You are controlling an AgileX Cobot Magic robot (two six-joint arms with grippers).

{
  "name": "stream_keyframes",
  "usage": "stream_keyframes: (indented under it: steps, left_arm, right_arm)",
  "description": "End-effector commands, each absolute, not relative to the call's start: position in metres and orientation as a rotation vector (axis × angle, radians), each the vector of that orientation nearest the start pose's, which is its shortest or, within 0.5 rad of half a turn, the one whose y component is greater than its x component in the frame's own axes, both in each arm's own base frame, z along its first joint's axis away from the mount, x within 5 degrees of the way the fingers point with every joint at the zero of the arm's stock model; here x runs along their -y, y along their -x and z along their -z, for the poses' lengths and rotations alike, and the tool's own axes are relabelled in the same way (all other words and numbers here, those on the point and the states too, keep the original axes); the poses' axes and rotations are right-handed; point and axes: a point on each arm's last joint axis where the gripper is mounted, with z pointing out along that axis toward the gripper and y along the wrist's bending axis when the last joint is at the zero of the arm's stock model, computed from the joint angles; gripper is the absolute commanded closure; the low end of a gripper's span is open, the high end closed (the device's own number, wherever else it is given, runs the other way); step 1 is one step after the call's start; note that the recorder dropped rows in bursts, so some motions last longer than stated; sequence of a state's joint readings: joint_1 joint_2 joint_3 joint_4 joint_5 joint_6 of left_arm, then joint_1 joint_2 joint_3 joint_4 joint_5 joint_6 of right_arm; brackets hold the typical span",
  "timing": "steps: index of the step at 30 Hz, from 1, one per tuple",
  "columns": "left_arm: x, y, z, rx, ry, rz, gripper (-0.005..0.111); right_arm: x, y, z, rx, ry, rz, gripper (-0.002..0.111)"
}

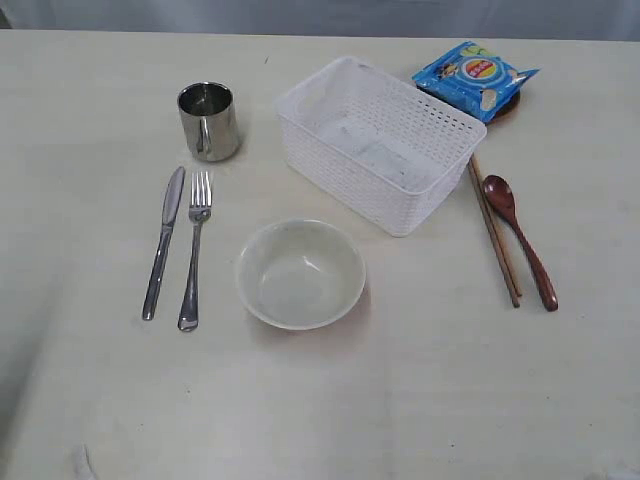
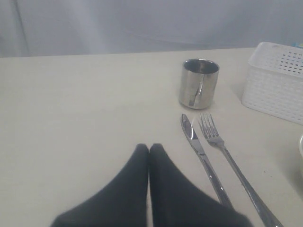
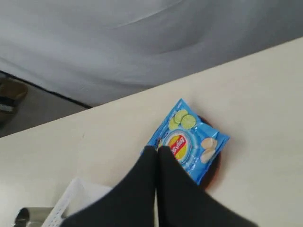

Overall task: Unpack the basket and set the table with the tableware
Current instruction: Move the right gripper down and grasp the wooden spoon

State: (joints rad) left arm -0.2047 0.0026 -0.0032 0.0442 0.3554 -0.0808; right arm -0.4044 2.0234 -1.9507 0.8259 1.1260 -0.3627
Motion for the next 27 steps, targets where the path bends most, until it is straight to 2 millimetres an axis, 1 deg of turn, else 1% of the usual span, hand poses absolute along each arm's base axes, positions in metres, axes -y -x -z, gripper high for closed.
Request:
stream_keyframes:
  steps: [1,4,6,9,12,14,16,18,19,22,24,27]
  left_arm:
    - [0.010,-0.053,-0.182,-1.825,-0.147,0.157,0.107]
    - [0.010,-0.053,-0.182,-1.825,-0.147,0.157,0.107]
    - [0.010,-0.053,-0.182,-1.825,-0.147,0.157,0.107]
    - [0.010,-0.053,-0.182,-1.825,-0.147,0.157,0.107]
    - [0.010,-0.053,-0.182,-1.825,-0.147,0.157,0.107]
    - [0.010,-0.053,-0.182,-1.825,-0.147,0.157,0.107]
    - [0.010,-0.053,-0.182,-1.825,-0.147,0.157,0.107]
    - [0.010,-0.053,-0.182,-1.825,-0.147,0.157,0.107]
    - [0.010,-0.053,-0.182,-1.825,-0.147,0.157,0.107]
    - [0.010,-0.053,-0.182,-1.825,-0.147,0.157,0.107]
    - [0.010,-0.053,-0.182,-1.825,-0.147,0.157,0.107]
    - [0.010,-0.053,-0.182,-1.825,-0.147,0.157,0.107]
  right_arm:
    - [0.097,-0.414,-0.357,-2.235,-0.231,-0.504,0.109]
    - [0.065,-0.390,-0.360,-2.232,-0.130,-0.472,0.109]
    - [0.039,-0.375,-0.349,-2.293,-0.060,-0.501,0.109]
    - [0.008,-0.360,-0.320,-2.425,0.066,-0.485,0.109]
    - [-0.018,-0.353,-0.289,-2.528,0.220,-0.401,0.109]
    - [-0.033,-0.351,-0.269,-2.572,0.273,-0.343,0.109]
    - [-0.045,-0.346,-0.249,-2.648,0.280,-0.293,0.109]
    - [-0.050,-0.340,-0.227,-2.747,0.260,-0.196,0.109]
    - [-0.050,-0.338,-0.219,-2.782,0.239,-0.146,0.109]
    - [-0.039,-0.332,-0.196,-2.864,0.150,0.050,0.109]
    - [-0.037,-0.326,-0.188,-2.911,0.133,0.060,0.108]
    - [-0.039,-0.316,-0.178,-2.973,0.102,0.021,0.108]
